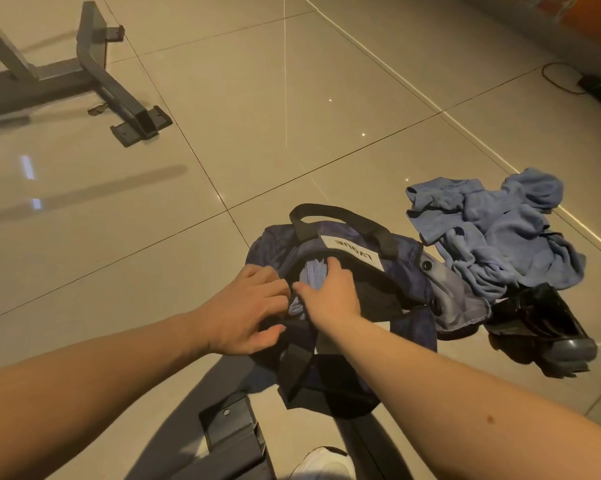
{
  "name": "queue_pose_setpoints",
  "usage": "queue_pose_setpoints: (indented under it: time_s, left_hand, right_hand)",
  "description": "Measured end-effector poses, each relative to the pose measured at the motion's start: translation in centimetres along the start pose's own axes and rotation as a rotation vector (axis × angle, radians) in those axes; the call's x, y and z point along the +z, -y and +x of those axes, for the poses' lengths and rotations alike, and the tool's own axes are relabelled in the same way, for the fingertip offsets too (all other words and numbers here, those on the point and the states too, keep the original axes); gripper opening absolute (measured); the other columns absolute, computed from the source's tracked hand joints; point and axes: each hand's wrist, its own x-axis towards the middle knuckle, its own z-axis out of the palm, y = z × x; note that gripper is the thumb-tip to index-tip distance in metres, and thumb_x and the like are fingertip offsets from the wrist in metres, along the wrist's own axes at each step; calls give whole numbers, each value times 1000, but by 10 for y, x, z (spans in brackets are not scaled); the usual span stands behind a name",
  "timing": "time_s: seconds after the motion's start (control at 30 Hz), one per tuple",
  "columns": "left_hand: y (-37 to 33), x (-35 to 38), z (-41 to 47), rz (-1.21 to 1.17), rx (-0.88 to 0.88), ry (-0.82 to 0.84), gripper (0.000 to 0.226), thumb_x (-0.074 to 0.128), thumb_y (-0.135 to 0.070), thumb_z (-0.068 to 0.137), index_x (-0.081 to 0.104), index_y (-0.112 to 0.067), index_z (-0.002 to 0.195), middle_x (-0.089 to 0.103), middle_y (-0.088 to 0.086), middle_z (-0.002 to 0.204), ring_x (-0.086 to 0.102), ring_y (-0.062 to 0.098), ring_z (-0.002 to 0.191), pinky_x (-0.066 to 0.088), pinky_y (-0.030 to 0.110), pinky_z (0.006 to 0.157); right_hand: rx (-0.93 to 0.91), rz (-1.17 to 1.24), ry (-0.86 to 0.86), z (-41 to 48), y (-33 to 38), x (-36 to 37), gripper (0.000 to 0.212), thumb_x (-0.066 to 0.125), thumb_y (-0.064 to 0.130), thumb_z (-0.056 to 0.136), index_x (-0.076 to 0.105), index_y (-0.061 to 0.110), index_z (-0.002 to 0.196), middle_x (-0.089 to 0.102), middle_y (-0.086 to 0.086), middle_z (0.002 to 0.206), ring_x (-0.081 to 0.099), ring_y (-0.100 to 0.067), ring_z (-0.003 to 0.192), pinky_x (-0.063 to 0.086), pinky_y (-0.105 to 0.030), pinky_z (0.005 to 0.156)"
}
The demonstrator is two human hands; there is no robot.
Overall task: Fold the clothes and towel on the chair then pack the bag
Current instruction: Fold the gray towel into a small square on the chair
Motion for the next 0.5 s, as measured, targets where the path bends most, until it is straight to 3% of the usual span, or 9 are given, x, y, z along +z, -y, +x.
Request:
queue_pose_setpoints:
  time_s: [0.1,0.2,0.27,0.33,0.4,0.5]
  left_hand:
    - [0,0,-3,-11,-17,-15,19,58,-43,89,58,-24,90,59,-3,113,50,20,110,39,42,98]
    - [-6,7,-4,-68,-31,-29,16,56,-38,87,56,-23,91,58,1,129,49,24,123,39,46,105]
    - [-9,9,-3,-110,-17,-23,15,58,-35,84,55,-22,92,56,3,138,47,27,131,36,47,109]
    - [-11,8,1,-125,25,16,17,61,-33,82,56,-21,93,55,3,143,42,26,139,31,46,113]
    - [-12,7,7,-110,81,80,16,60,-33,82,60,-20,92,57,2,142,42,23,142,26,44,120]
    - [-10,11,11,-6,41,174,26,50,-38,86,64,-19,97,67,2,125,57,20,125,23,45,124]
  right_hand:
    - [0,73,55,-7,-7,2,68,46,57,100,25,24,157,34,-10,154,44,-30,136,42,-44,108]
    - [-32,125,56,-10,-19,-9,53,44,25,106,29,28,156,36,-8,154,46,-27,134,42,-40,106]
    - [-76,97,111,-14,-31,-16,62,53,2,96,37,32,147,44,-7,144,52,-27,123,51,-41,99]
    - [-129,13,178,-18,-39,-18,66,58,-3,90,40,34,141,48,-5,137,55,-25,114,55,-44,95]
    - [-148,-72,176,-18,-45,-16,67,60,-3,90,39,34,142,48,-4,135,57,-25,110,56,-45,92]
    - [-94,-230,104,-15,-50,-15,67,62,5,92,33,33,146,47,-7,132,58,-30,109,56,-47,90]
